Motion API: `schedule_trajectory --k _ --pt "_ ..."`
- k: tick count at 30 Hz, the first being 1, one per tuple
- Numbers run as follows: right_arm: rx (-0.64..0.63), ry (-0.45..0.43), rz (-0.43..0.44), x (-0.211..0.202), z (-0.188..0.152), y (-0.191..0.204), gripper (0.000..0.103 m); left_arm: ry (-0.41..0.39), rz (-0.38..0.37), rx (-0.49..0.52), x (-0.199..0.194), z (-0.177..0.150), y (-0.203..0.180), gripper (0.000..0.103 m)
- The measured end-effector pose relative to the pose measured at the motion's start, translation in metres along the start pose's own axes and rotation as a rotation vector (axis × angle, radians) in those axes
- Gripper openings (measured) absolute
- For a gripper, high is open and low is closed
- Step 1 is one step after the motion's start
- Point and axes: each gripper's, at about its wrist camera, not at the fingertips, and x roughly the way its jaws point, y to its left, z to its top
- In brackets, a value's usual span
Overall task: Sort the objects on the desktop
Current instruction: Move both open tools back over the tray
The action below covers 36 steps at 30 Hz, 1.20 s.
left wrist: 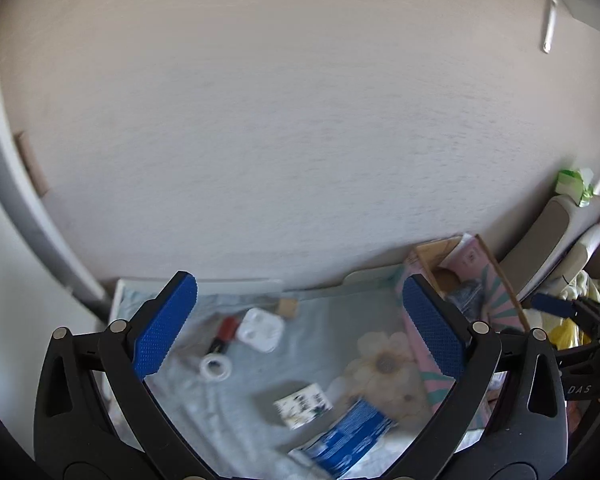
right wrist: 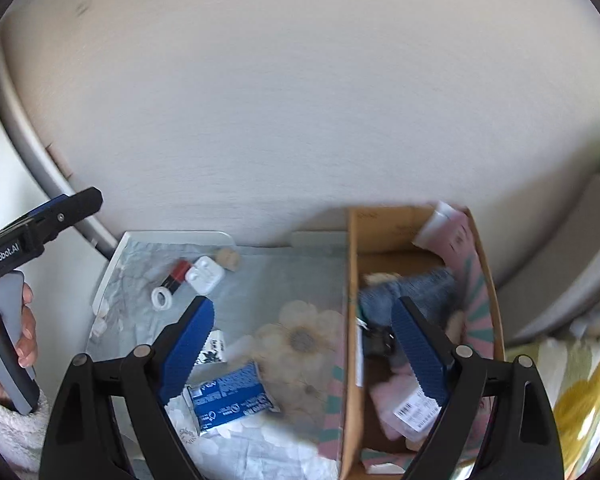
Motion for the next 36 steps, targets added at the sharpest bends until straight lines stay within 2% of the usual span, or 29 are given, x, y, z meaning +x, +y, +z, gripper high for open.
schedule_trajectory --k 6,9,13,15,19,21,26,31,36 --pt "-0.055 -0.046 0.02 0.003 0.009 0.029 0.088 0.032 0.011 -0.1 -0.004 -0.015 0.041 0.103" --pt "-0.074 -0.099 0.013 0.003 0.014 0.041 0.088 0.035 0.027 -0.15 -0.005 -0.023 0.06 0.102" --pt "-0.113 -0.151 -0.038 0.005 0.02 0.053 0.088 0.029 0.045 -0.193 -0.008 -0.034 0.082 0.103" --pt "-0.109 -0.126 -0.068 0.011 0.025 0.056 0.088 0.035 0.079 -0.199 -0.006 -0.04 0.094 0.103" --pt "-0.031 -0.096 0.026 0.018 0.023 0.051 0.088 0.078 0.126 -0.199 -0.004 -0.051 0.114 0.103" --pt "-0.029 -0.048 0.03 0.03 0.016 0.053 0.088 0.131 0.128 -0.188 0.001 -0.06 0.123 0.103" --pt "-0.017 0.084 0.063 0.068 -0.017 0.066 0.088 0.168 0.149 -0.133 0.019 -0.084 0.13 0.102" --pt "-0.057 0.202 0.076 0.103 -0.065 0.084 0.088 0.214 0.12 -0.063 0.055 -0.112 0.123 0.102" --pt "0.107 0.271 0.08 0.113 -0.103 0.076 0.088 0.244 0.122 -0.002 0.092 -0.132 0.113 0.101"
